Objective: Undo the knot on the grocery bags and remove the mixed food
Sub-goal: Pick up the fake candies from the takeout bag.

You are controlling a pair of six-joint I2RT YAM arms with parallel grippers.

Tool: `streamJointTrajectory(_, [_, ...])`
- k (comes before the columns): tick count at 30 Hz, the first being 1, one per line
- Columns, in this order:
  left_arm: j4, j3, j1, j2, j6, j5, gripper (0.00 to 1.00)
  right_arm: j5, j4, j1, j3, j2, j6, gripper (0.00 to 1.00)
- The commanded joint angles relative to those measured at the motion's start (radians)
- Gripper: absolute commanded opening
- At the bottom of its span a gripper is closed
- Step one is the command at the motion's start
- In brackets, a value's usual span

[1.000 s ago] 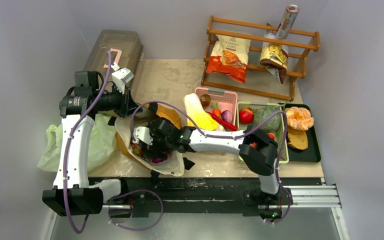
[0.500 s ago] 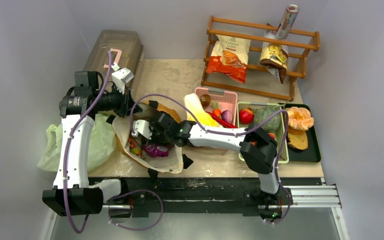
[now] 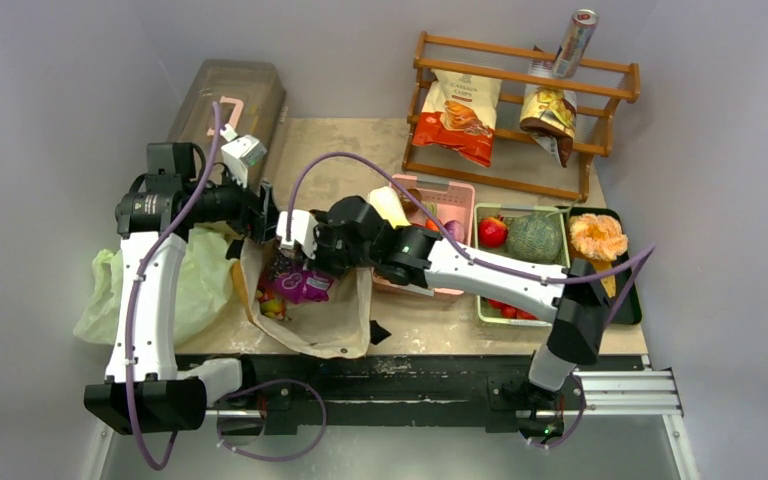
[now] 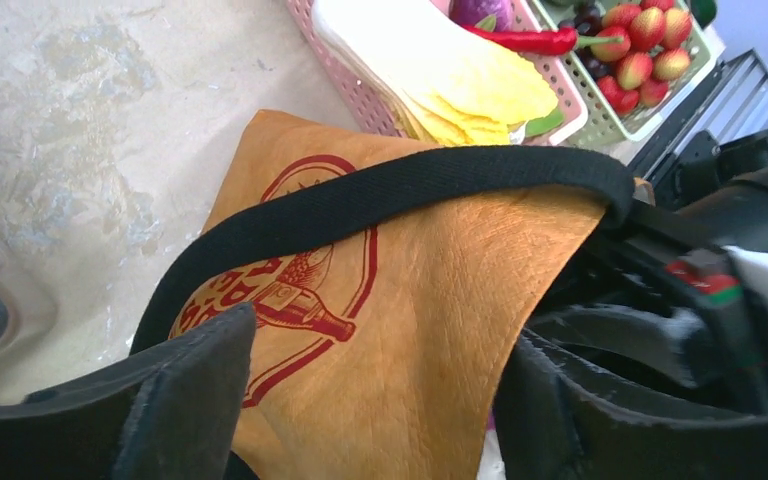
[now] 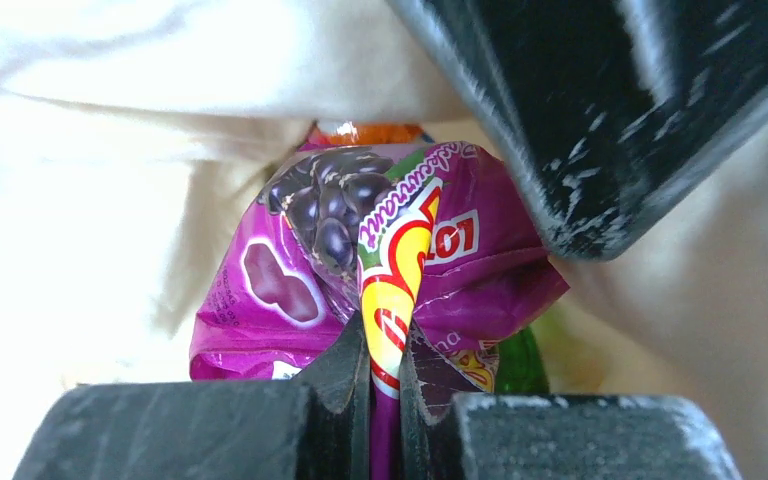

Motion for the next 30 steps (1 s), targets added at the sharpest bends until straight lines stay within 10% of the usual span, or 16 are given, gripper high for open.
streamJointTrajectory(1, [0.013,0.092,0.007,-0.050,-0.026,0.037,0.91,-0.060,0.148,-0.015,0.031,-0.115,0.024,0.00])
streamJointTrajectory(16, [-0.407,0.749,0.073,0.163,-0.013,0.375,1.00,0.014,0.164,-0.120,0.027,-0.385,0.058,0.00])
streamJointTrajectory(22, [-0.056,0.475,0.066,-0.067,0.050,0.290,1.00,0.022,0.178,-0.198,0.062,-0.438,0.282,0.00])
streamJointTrajectory(30, [0.063,0.213,-0.204,-0.303,0.816,0.091,1.00,-0.203,0.085,-0.430,0.090,-0.414,0.676,0.00])
